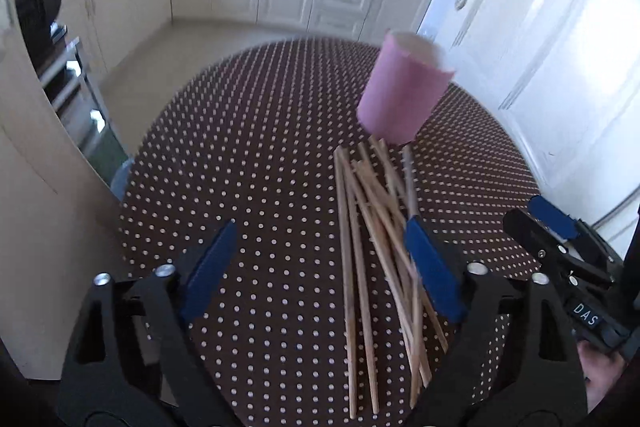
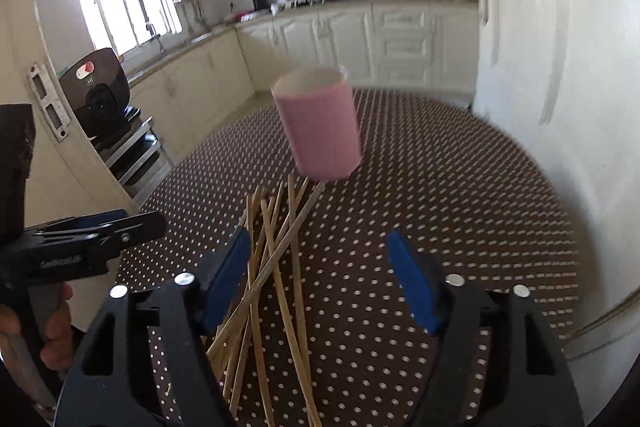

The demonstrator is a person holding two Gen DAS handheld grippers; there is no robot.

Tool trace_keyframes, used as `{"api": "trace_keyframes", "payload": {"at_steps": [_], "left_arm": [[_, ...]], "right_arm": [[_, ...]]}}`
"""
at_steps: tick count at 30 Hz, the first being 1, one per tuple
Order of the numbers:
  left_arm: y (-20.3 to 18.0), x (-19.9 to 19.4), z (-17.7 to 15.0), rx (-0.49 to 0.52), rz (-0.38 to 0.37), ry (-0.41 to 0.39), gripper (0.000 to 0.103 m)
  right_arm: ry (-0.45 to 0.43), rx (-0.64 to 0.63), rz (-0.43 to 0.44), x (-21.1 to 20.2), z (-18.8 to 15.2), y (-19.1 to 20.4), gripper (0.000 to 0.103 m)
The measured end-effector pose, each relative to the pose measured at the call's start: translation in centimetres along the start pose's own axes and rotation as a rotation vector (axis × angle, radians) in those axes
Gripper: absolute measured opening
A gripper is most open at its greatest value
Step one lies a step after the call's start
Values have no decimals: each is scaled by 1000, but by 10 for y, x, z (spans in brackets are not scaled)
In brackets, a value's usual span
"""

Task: Organize utensils
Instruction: 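Lower the right gripper onto the chopstick pile and close on chopsticks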

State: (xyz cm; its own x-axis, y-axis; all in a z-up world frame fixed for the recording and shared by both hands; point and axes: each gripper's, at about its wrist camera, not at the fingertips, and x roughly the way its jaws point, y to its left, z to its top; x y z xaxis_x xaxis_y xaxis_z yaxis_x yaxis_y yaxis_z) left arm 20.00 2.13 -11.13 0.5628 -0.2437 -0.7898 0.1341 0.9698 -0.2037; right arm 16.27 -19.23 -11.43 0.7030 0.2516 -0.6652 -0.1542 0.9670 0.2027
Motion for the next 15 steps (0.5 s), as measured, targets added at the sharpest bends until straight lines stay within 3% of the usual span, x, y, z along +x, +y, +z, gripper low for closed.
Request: {"api": "trace_keyframes", "payload": {"at_steps": [4,11,15], "left_arm": [[3,27,8,-42,-33,87,66],[-6,48,18,-47,-28,128,65],[-5,64,24,-66,-22,159,65]], "right_arm": [[89,60,75,26,9,-7,53],[231,88,96,61,23,-13,38],[289,101,106,76,23,-12,36]]}}
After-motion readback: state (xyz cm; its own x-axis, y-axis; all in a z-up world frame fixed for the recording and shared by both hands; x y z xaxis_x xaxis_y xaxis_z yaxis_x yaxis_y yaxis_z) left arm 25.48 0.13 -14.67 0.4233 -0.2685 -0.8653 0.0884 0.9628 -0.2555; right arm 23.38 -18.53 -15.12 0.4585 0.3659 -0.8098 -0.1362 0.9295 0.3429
